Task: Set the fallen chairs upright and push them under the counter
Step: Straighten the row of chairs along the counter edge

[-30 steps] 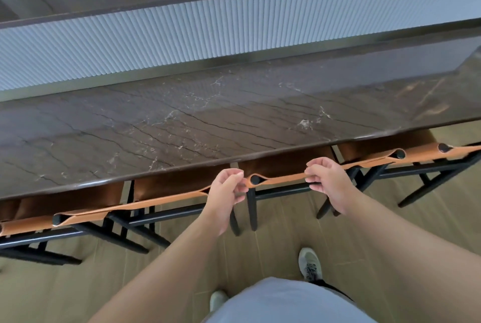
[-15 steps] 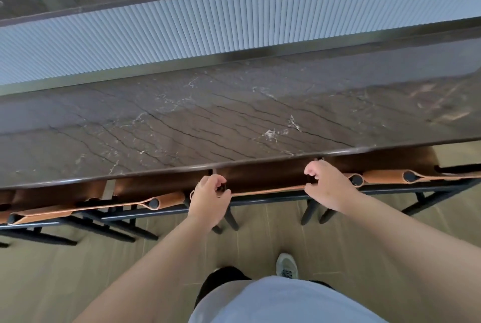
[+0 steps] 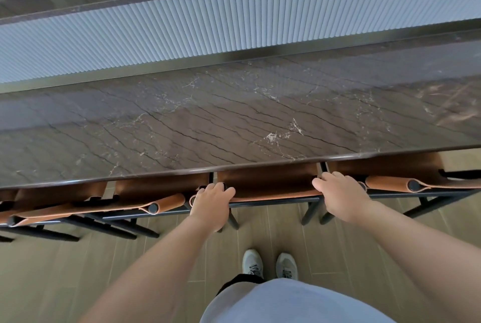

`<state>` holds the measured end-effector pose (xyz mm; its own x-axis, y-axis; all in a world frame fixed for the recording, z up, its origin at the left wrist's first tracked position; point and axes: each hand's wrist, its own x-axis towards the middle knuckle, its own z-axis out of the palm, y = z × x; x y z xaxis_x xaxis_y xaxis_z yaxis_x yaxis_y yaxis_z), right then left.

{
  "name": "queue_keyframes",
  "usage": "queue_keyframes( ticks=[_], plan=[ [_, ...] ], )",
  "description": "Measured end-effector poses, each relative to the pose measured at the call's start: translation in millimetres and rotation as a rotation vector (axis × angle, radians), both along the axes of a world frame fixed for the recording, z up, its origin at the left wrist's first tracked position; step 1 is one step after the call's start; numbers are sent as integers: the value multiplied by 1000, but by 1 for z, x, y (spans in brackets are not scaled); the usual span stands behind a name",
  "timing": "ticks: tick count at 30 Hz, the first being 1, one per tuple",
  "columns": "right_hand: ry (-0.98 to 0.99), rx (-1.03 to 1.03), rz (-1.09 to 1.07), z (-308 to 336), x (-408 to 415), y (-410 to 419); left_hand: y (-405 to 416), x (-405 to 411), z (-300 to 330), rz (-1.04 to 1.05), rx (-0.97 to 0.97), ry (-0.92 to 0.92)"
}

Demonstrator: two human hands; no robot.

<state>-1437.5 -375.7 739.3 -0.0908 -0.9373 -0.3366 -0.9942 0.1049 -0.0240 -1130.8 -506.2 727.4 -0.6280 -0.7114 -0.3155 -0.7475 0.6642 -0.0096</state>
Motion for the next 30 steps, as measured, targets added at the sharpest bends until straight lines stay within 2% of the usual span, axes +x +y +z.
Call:
queue_keyframes(
  ticks=[8,30],
  plan=[
    [82,66,13,5,2,-4,-4,4,-4,-75,-19,-135],
    [83,78,69,5,1,3,0,12,4,-84,-15,-92]
  ],
)
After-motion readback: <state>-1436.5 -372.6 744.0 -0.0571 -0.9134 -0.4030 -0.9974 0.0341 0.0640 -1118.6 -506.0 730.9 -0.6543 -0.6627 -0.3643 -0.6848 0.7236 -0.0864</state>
